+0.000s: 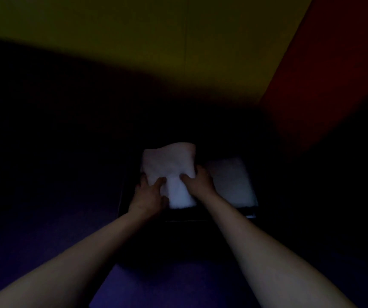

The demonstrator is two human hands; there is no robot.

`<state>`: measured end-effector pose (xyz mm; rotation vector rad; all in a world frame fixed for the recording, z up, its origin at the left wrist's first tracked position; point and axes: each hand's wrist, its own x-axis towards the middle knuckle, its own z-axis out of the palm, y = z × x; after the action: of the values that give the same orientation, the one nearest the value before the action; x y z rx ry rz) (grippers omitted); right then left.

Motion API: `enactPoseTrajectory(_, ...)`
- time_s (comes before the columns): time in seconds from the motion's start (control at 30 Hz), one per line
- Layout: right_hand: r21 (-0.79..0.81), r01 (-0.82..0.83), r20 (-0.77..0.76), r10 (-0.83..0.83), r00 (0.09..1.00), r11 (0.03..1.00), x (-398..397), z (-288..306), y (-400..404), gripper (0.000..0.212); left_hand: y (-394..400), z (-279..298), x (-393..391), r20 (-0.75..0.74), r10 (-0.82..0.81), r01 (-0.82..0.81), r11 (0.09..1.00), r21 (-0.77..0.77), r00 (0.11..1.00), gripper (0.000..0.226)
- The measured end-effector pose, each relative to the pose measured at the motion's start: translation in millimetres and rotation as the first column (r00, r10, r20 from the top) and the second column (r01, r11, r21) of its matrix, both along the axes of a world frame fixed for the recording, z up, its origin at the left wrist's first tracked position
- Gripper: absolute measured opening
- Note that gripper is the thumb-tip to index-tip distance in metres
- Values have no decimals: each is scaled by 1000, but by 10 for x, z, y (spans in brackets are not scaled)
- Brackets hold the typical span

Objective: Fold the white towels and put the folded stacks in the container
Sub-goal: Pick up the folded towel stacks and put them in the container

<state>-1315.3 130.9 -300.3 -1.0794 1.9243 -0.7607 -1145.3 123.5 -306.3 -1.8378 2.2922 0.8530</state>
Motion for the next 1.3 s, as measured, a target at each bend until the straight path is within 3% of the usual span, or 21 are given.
enactPoseTrajectory(0.13, -266, 104, 77, -86, 993, 958, -246, 262, -28, 30, 19, 77, -49, -147, -58, 0, 930, -366, 987, 76)
enactPoseTrajectory(0.2, -352, 227, 102, -204, 974, 908, -577, 407, 12, 36, -42, 105, -103, -168, -135, 37, 874, -484, 976, 69)
enactPoseTrajectory(0.27, -346, 286, 31, -294, 955, 894, -972, 472, 81, 47, -91, 86, -202, -115, -225, 139, 853, -503, 968, 67)
enactPoseTrajectory(0.33, -217, 281, -134, -313, 940, 935, -1311, 365, 173, 48, -91, -8, -337, 34, -341, 324, 853, -410, 940, 63)
enactPoseTrajectory(0.43, 50, 156, -424, -120, 898, 987, -1434, 60, 258, 70, -92, -280, -422, 236, -400, 406, 913, 23, 885, 66)
enactPoseTrajectory(0.5, 118, 16, -646, 65, 760, 993, -1276, -70, 283, 83, -137, -370, -421, 244, -393, 383, 920, 90, 887, 67)
enactPoseTrajectory(0.57, 170, -189, -781, 249, 573, 967, -1128, -182, 301, 80, -179, -379, -410, 231, -399, 391, 917, 82, 887, 65)
enactPoseTrajectory(0.63, 416, -269, -715, 495, 493, 869, -1079, -307, 357, 73, -181, -329, -395, 237, -423, 413, 906, 92, 875, 66)
enactPoseTrajectory(0.7, 595, -262, -588, 634, 503, 760, -1126, -339, 380, 73, -155, -233, -334, 260, -464, 464, 883, 67, 847, 67)
enactPoseTrajectory(0.77, 526, -264, -592, 571, 569, 809, -1130, -311, 368, 74, -123, -87, -237, 274, -479, 502, 865, -16, 834, 70)
enactPoseTrajectory(0.87, 273, -290, -656, 398, 642, 917, -905, -194, 270, 68, -56, 162, -18, 224, -426, 469, 860, -199, 876, 66)
enactPoseTrajectory(1.0, 39, -439, -655, 355, 667, 897, -357, 64, 20, 61, -21, 379, 428, 129, -345, 354, 738, -574, 929, 59)
enactPoseTrajectory(1.07, -71, -441, -619, 307, 723, 895, -94, 193, -88, 63, 8, 453, 696, 77, -252, 241, 728, -642, 965, 62)
enactPoseTrajectory(1.13, -151, -454, -594, 286, 752, 878, 148, 278, -178, 61, 29, 477, 946, -43, 10, -33, 811, -584, 999, 75)
enactPoseTrajectory(1.2, -178, -469, -556, 304, 773, 865, 319, 299, -249, 62, -23, 465, 1131, -283, 357, -422, 880, -217, 890, 87)
enactPoseTrajectory(1.23, -175, -466, -542, 310, 781, 868, 392, 307, -273, 65, -68, 462, 1196, -359, 480, -507, 862, 21, 801, 88)
enactPoseTrajectory(1.27, -164, -464, -541, 314, 780, 870, 446, 303, -292, 68, -111, 463, 1227, -391, 508, -490, 858, 153, 768, 84)
enactPoseTrajectory(1.3, -148, -464, -554, 316, 771, 873, 490, 307, -296, 69, -137, 487, 1227, -385, 454, -425, 891, 162, 804, 77)
